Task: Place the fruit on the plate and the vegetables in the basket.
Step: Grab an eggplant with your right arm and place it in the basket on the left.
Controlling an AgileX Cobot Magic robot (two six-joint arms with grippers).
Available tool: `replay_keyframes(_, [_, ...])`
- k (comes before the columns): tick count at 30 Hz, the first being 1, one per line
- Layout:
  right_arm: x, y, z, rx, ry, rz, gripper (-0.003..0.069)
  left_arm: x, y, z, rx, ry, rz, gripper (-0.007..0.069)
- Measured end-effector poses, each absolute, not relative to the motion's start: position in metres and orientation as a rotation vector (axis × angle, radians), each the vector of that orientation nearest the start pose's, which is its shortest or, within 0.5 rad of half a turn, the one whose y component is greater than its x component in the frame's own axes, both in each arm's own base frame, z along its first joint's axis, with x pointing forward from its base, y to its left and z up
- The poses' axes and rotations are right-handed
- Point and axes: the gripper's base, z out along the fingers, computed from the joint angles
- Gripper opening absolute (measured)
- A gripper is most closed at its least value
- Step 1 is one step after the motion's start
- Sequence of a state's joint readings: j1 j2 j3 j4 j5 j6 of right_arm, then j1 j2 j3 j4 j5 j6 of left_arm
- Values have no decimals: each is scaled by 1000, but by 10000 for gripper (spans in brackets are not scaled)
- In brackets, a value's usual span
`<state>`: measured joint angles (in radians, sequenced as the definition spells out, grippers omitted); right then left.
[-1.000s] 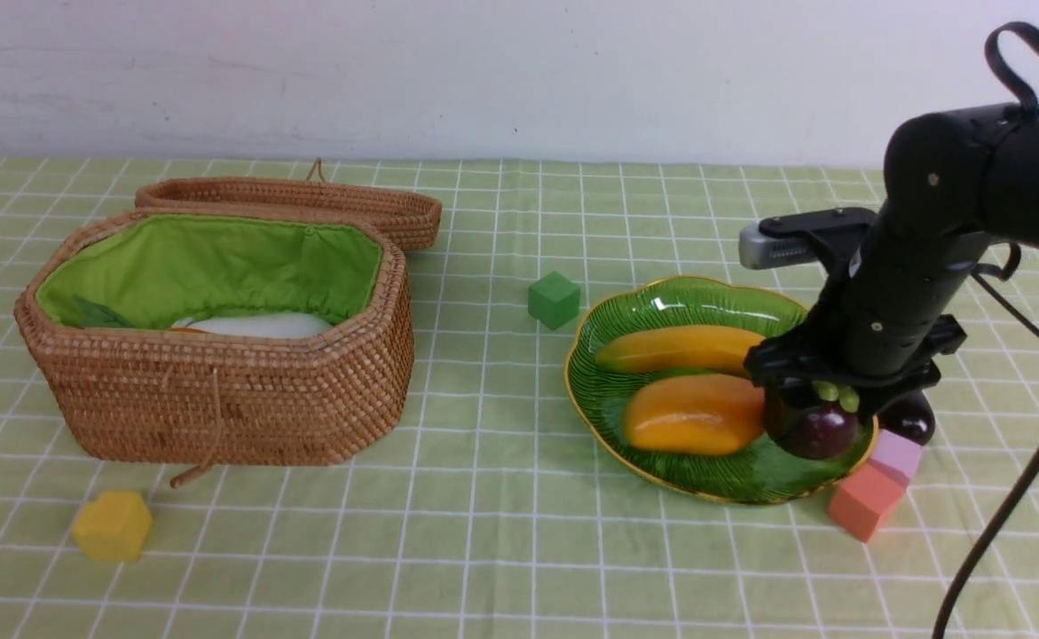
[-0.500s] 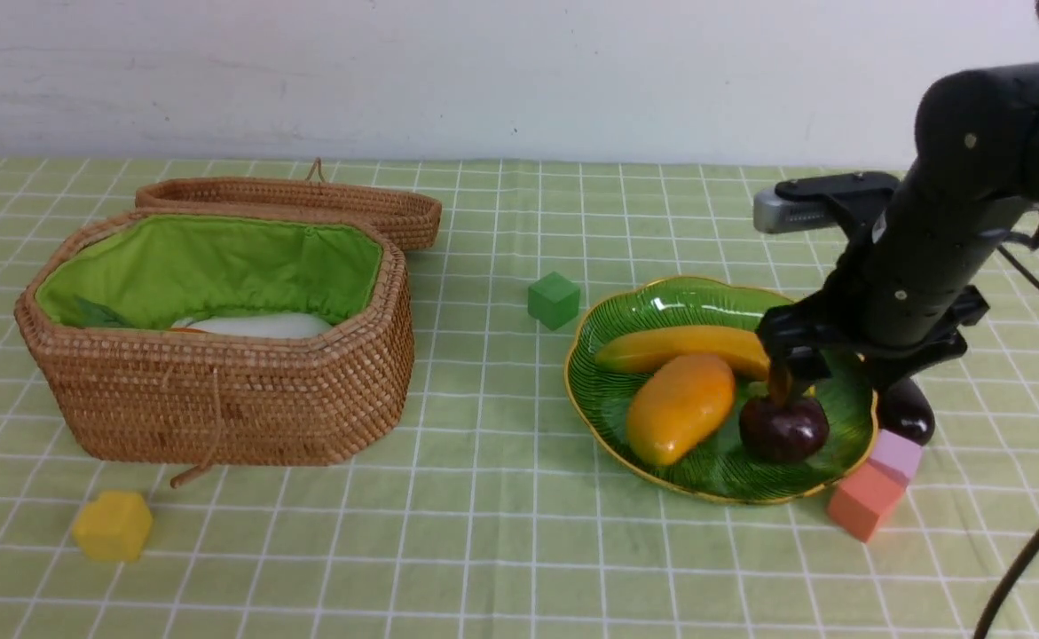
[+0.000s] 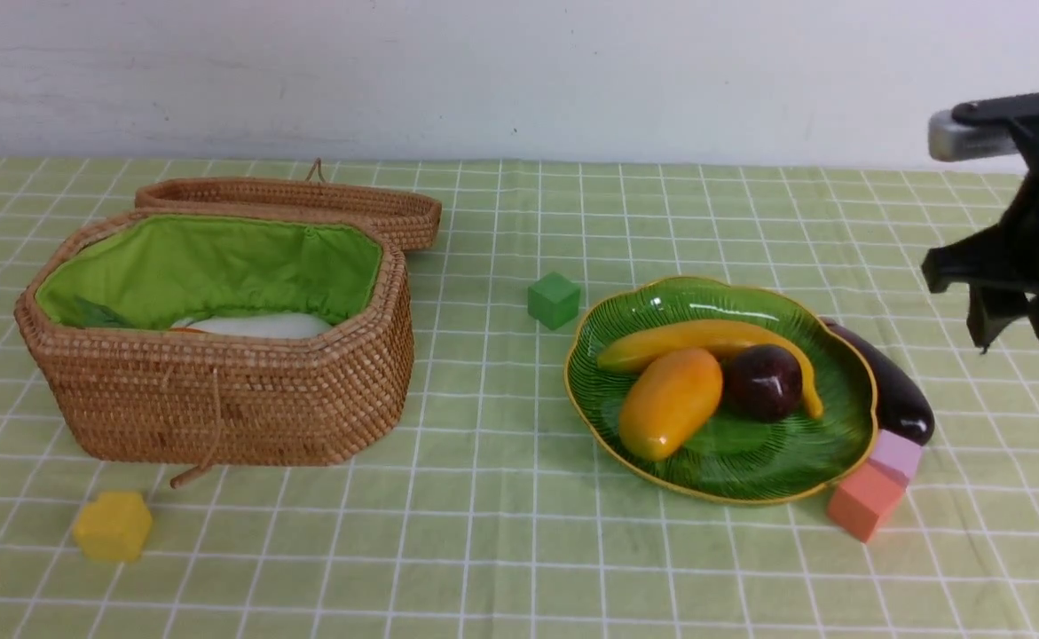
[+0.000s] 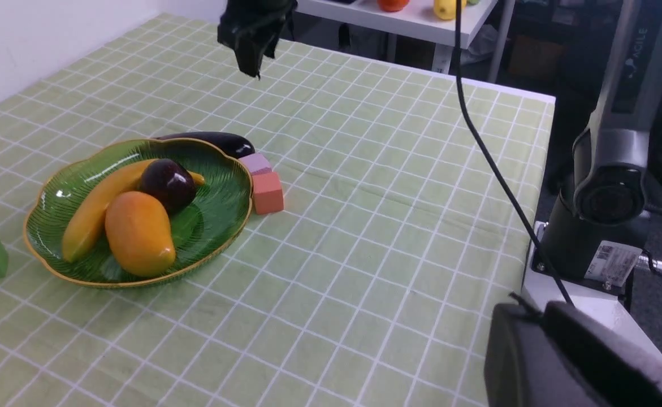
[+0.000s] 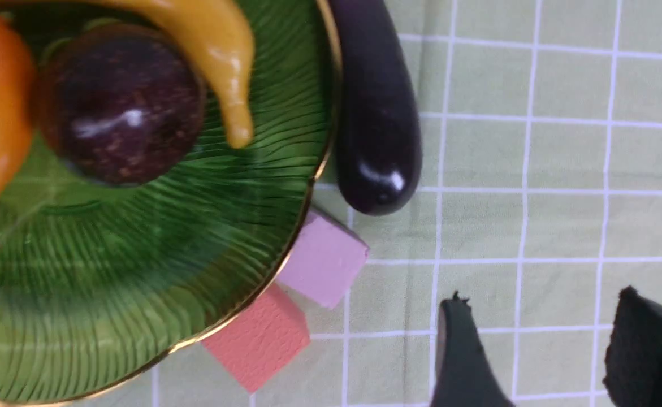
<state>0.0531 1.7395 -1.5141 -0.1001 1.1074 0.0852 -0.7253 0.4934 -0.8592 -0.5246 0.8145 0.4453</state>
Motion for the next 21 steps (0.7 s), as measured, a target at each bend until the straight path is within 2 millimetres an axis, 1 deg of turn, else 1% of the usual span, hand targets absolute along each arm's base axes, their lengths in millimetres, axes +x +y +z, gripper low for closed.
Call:
replay_keyframes(1, [372,2,285,42,2833,-66,373,29,-69,397,970,1640,-793,39])
replay_keyframes(2, [375,-1,279,51,2844,-35,381,29,-69,397,965,1635,-792,39])
replay_keyframes(3, [381,-9,266,71,2869,14,403,30,-69,399,951,1623,-788,39])
replay_keyframes(4, [384,-11,259,63,2882,48,418,30,-69,400,941,1614,-787,39])
replay_keyframes(5, [385,-12,257,71,2885,68,422,31,-69,400,939,1612,-787,39])
replay_keyframes(6, [390,-15,246,51,2899,127,454,31,-69,402,924,1600,-786,39])
replay_keyframes(8, [395,-16,233,-1,2910,195,492,32,-69,403,908,1586,-785,39])
replay_keyframes(10, [400,-15,226,-31,2900,229,519,33,-68,404,899,1578,-784,39])
replay_keyframes(12, [403,-14,221,-46,2890,255,531,33,-68,404,897,1576,-782,39])
replay_keyframes(21, [409,-14,208,-53,2887,262,538,33,-68,404,895,1575,-782,39])
